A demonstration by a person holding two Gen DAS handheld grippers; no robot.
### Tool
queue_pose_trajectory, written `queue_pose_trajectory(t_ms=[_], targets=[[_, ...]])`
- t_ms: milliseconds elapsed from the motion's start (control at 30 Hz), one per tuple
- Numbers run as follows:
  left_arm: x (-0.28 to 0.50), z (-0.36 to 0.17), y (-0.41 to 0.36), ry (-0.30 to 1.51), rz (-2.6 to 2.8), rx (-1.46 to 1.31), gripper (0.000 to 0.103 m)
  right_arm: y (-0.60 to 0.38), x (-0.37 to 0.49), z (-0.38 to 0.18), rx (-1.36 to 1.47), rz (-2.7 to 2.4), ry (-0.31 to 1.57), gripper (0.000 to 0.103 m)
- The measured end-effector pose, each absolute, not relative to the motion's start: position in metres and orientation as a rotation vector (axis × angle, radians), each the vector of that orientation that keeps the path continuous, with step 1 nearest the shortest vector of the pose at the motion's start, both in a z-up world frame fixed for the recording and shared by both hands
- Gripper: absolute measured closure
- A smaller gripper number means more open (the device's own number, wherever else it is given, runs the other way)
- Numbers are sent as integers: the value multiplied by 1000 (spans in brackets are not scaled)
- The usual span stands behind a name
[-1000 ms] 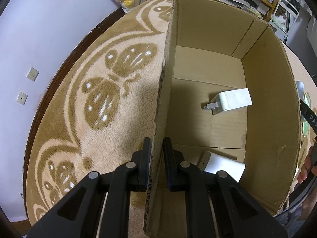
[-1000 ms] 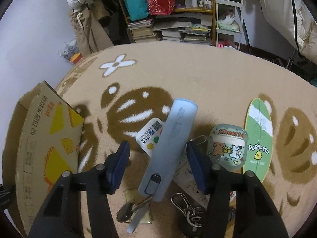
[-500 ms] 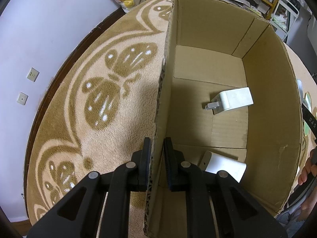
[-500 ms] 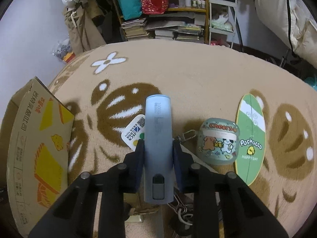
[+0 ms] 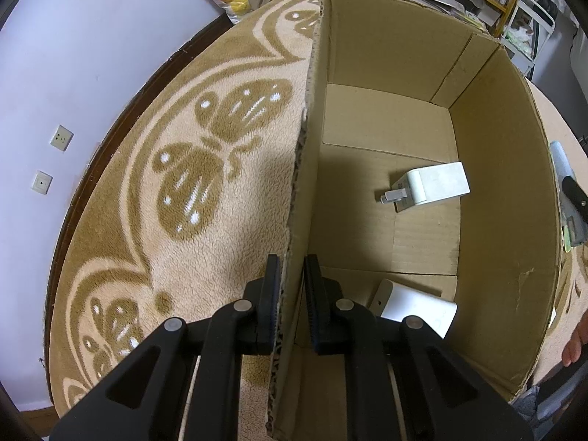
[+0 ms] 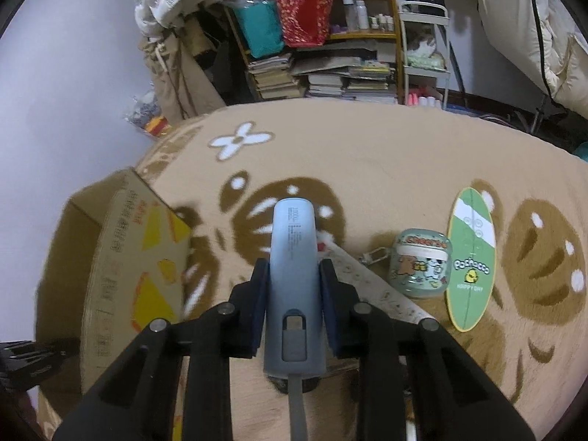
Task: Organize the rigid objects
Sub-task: 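Carry the light-blue power bank into the box and release it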
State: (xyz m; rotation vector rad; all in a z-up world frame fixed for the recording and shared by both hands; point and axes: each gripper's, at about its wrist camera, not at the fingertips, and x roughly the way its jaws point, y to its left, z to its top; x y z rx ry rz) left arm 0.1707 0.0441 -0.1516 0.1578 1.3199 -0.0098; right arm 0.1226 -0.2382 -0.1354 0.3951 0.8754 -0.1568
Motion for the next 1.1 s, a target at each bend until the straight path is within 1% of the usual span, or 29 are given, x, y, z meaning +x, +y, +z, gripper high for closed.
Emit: queue_pose_trajectory(t_ms=[467,800,1100], targets=[[170,-150,44,1319,-8,158,90,-171,119,-82,320,91,774,74],[170,-150,44,1318,-7,163,90,-129,118,-78,312,222,752,74],[170,-150,45,1321,-10,158,89,-97,129,-94,252,256,802,74]])
